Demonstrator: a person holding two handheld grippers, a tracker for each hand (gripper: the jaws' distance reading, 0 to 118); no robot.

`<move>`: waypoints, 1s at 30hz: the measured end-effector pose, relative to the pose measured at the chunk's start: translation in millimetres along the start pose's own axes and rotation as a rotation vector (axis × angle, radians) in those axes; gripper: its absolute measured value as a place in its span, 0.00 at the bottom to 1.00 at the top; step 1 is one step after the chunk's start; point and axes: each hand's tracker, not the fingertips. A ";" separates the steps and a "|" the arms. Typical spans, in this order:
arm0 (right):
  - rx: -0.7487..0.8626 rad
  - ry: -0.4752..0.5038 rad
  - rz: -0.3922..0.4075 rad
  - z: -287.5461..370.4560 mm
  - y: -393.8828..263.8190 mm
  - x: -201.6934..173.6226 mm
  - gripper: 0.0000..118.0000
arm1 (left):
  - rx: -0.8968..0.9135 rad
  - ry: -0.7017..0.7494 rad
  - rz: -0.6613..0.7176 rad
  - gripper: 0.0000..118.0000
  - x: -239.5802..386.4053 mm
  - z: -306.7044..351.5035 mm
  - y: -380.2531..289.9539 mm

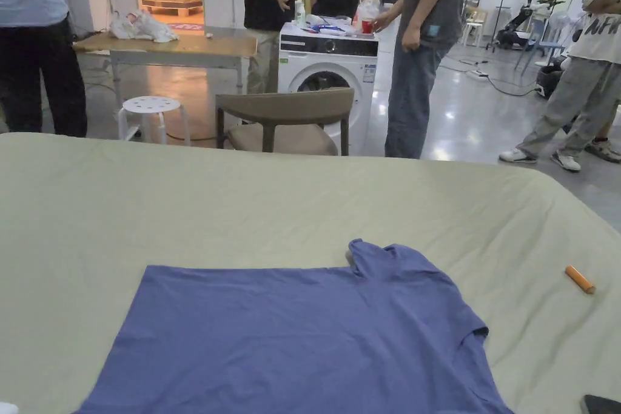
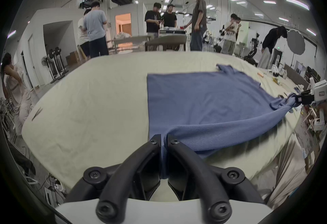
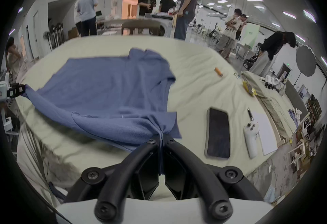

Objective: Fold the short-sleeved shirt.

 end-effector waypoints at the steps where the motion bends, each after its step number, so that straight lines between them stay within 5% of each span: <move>1: -0.019 0.002 0.012 -4.5 -6.3 -2.7 0.00 | -0.033 -0.003 0.001 0.01 -1.2 -2.5 -8.5; 10: -0.125 0.011 0.050 -33.7 -37.1 -14.5 0.02 | -0.101 0.012 0.002 0.09 -1.7 -6.0 -51.3; 12: -0.129 0.010 0.035 -33.9 -36.1 -15.8 0.18 | -0.106 0.012 0.018 0.15 -1.5 -3.9 -53.9; 13: -0.136 0.001 0.032 -32.0 -33.6 -15.7 0.41 | -0.113 0.019 0.031 0.18 -7.9 -9.0 -61.1; 15: -0.147 -0.026 0.024 -23.8 -25.9 -16.0 0.63 | -0.107 0.019 0.054 0.34 -12.1 -3.4 -57.9; 16: -0.121 -0.028 0.022 -17.1 -21.0 -15.0 0.65 | -0.091 0.028 0.063 0.45 -14.5 0.2 -53.9; 19: -0.027 -0.007 0.009 -1.0 1.1 -15.7 0.65 | -0.016 0.050 0.083 0.51 -17.2 6.1 -36.2; 30: 0.454 -0.021 -0.176 -29.6 75.6 -90.8 0.64 | 0.213 0.020 0.006 0.46 42.2 -42.9 63.9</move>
